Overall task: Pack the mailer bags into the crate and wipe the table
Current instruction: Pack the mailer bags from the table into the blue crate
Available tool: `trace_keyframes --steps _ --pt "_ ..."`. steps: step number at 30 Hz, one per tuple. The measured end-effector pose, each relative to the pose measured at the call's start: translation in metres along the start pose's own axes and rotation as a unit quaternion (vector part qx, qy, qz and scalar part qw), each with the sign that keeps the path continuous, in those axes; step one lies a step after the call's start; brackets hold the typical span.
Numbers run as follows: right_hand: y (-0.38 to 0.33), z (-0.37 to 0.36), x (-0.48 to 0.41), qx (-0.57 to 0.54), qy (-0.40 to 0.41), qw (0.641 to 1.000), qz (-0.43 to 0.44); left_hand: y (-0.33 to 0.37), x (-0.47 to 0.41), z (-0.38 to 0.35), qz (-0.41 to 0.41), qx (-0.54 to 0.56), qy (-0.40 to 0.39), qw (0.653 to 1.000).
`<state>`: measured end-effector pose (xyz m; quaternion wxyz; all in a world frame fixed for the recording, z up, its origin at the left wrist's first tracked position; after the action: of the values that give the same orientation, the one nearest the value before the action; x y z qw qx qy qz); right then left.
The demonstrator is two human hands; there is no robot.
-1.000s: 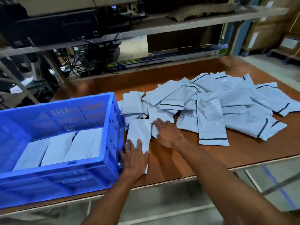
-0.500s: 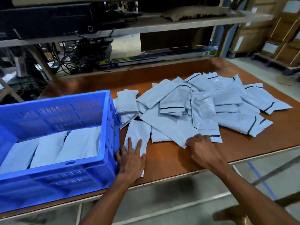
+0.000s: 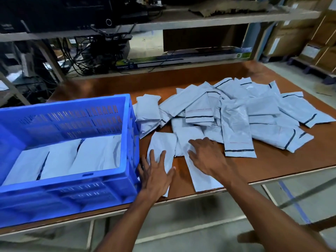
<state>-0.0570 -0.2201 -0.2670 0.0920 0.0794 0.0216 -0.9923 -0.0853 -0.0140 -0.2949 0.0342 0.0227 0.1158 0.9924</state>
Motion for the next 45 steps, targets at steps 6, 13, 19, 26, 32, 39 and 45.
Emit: trace_keyframes --steps 6,13,19,26,32,39,45 --pt "0.003 -0.041 0.006 -0.085 -0.084 0.993 0.022 0.005 -0.015 -0.018 -0.019 -0.036 0.023 0.999" --pt "0.003 -0.056 0.02 -0.088 -0.031 0.996 -0.014 0.019 -0.013 -0.023 -0.01 -0.053 0.026 0.998" --pt "0.011 -0.042 0.033 -0.168 0.002 0.986 0.002 0.029 -0.014 -0.002 0.002 -0.044 0.019 0.999" --pt "-0.02 0.081 -0.019 -0.357 0.212 0.909 0.028 0.059 0.022 0.164 -0.078 0.083 0.222 0.968" --pt "-0.121 0.206 -0.072 -0.413 0.247 0.863 0.154 -0.043 0.022 0.302 -0.051 0.011 0.39 0.919" --pt "-0.269 0.17 -0.131 -0.245 0.126 0.919 0.284 -0.201 -0.019 0.232 0.092 -0.114 0.11 0.983" --pt "-0.297 0.078 -0.149 -0.004 -0.129 0.973 0.193 -0.224 -0.041 0.183 0.087 -0.103 -0.157 0.978"
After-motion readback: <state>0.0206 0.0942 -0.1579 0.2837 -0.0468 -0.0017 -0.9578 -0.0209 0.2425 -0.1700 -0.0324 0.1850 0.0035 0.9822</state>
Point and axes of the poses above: each hand's wrist, its own x-axis away from the middle knuckle, its own z-axis out of the back of the hand, y = z × x, the point moved 2 cm from there along -x, towards the middle knuckle, and after that the axes turned 1 degree about -x, right-handed, at the moved point
